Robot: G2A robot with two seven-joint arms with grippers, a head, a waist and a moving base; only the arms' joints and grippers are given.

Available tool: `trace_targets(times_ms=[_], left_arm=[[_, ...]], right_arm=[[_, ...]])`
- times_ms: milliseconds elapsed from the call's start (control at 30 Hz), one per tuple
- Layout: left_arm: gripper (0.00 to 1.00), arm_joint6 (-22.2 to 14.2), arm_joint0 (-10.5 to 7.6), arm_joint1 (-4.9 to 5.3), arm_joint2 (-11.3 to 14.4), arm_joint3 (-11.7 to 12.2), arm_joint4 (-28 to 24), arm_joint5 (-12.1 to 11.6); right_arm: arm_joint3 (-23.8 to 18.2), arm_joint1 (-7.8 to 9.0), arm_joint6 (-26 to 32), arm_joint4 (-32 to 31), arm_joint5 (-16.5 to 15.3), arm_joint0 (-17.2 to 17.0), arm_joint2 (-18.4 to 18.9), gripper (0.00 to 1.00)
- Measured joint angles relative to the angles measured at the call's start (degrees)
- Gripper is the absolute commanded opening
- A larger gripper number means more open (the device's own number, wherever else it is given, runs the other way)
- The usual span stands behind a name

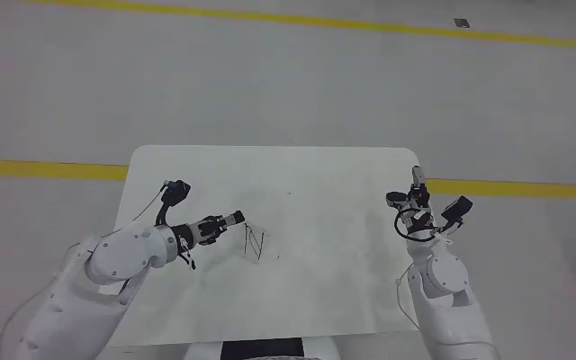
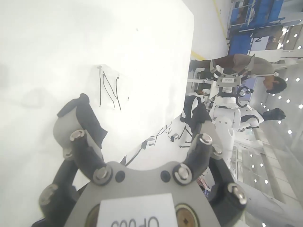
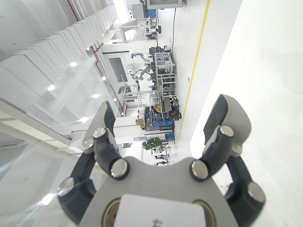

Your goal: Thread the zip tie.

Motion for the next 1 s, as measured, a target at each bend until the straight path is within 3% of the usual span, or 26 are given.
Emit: trace_targets(times_ms=[633,767,833,1000], left_arm=[[1.00,0.00,0.00,0.00,0.00,0.00,0.00,0.00],[1.00,-0.46,-1.02,0.09,2.45,-1.79,3.82,-0.03],[1.00,-1.89,-1.71,0.11,3.21,-1.91,5.85,0.01],[1.00,-11.08,-4.96,-0.49,5.09,0.47,15.53,0.00]], right_arm=[[0.00,0.00,0.00,0.00,0.00,0.00,0.00,1.00],[0.00,0.00,0.00,0.00,0.00,0.00,0.00,1.00],[0.00,0.00,0.00,0.00,0.00,0.00,0.00,1.00],[0.00,0.00,0.00,0.00,0.00,0.00,0.00,1.00]])
